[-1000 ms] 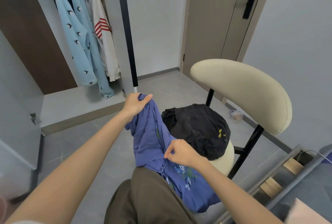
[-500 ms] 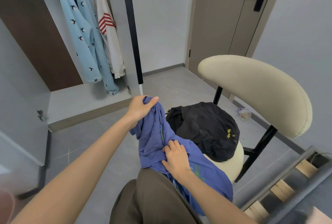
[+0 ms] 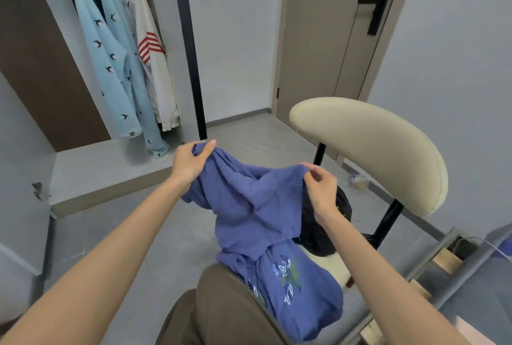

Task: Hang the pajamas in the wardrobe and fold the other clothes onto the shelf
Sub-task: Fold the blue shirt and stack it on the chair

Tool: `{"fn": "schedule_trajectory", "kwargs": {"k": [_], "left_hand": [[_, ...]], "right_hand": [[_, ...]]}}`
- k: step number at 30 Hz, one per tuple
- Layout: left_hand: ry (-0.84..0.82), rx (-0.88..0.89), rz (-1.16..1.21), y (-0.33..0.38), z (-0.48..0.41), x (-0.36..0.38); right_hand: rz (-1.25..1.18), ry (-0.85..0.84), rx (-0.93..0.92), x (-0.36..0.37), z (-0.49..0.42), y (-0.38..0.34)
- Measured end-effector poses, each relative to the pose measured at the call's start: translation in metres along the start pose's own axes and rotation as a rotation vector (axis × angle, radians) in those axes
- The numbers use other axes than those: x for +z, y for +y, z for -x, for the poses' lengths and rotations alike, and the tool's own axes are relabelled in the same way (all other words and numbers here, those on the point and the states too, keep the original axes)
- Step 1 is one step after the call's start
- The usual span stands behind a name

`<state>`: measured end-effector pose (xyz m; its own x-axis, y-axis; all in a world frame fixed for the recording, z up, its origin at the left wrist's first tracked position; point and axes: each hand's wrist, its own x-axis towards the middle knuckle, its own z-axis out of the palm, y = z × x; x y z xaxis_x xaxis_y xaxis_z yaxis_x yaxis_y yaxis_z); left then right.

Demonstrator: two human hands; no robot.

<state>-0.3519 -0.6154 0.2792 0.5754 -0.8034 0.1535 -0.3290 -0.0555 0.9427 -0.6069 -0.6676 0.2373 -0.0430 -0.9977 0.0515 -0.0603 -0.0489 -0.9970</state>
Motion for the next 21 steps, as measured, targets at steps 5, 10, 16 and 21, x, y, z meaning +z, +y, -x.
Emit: {"fn": "schedule_trajectory", "kwargs": {"k": [5, 10, 16, 21], "left_hand": [[-0.006, 0.060, 0.023, 0.023, -0.006, -0.001], [-0.030, 0.048, 0.062, 0.048, -0.008, -0.001], [-0.078, 0.016, 0.122, 0.094, -0.013, 0.000], [0.000, 0.237, 0.178, 0.164, -0.013, 0.003]], "right_hand": [[-0.465, -0.062, 0.173, -0.038, -0.021, -0.057], [-0.519, -0.108, 0.123, -0.065, -0.027, -0.094], [-0.050, -0.004, -0.073, -0.086, -0.031, -0.134], [-0.274, -0.060, -0.139, -0.086, -0.029, -0.183]]}}
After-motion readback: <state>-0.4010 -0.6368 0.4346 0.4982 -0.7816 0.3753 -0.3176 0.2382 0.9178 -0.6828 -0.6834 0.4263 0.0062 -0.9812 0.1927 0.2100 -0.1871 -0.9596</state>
